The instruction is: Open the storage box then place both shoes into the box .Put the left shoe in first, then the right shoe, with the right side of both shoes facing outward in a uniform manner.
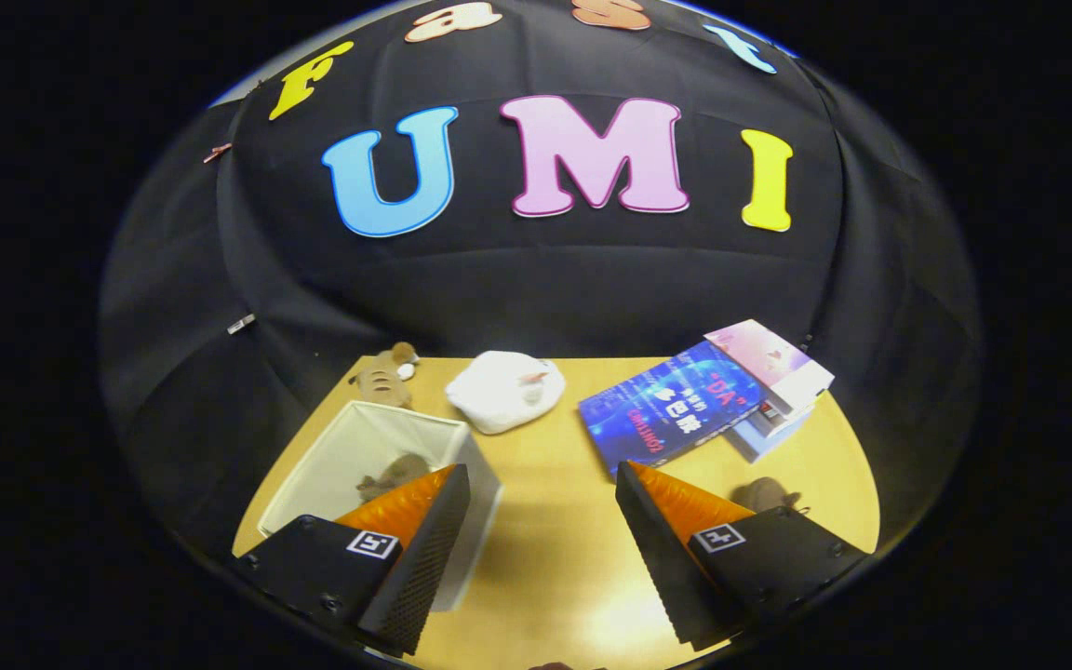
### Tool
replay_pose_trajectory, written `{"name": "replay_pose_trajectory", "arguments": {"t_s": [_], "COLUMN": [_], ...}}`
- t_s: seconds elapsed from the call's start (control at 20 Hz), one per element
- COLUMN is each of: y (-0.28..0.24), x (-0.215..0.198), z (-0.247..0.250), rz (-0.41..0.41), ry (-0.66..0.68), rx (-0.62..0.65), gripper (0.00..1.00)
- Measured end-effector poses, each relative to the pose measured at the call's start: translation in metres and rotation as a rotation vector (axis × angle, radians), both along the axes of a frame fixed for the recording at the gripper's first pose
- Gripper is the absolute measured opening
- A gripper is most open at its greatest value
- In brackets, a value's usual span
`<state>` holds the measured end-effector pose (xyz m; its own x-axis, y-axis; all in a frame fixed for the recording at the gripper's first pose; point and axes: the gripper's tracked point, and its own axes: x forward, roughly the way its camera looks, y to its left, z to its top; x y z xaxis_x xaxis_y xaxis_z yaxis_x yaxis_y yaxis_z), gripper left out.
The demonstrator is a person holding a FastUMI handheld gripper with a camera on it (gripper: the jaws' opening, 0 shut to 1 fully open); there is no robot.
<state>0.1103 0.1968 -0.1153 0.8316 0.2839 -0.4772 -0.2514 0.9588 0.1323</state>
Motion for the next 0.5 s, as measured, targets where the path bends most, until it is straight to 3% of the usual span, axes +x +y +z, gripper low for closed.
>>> {"name": "replay_pose_trajectory", "arguments": {"t_s": [0.5], "y": [-0.227], "x": [0.005], "z": [-0.091], "rz": [-0.060], "ry": [0.133], "rx": [-0.087], "gripper": [0.99]}}
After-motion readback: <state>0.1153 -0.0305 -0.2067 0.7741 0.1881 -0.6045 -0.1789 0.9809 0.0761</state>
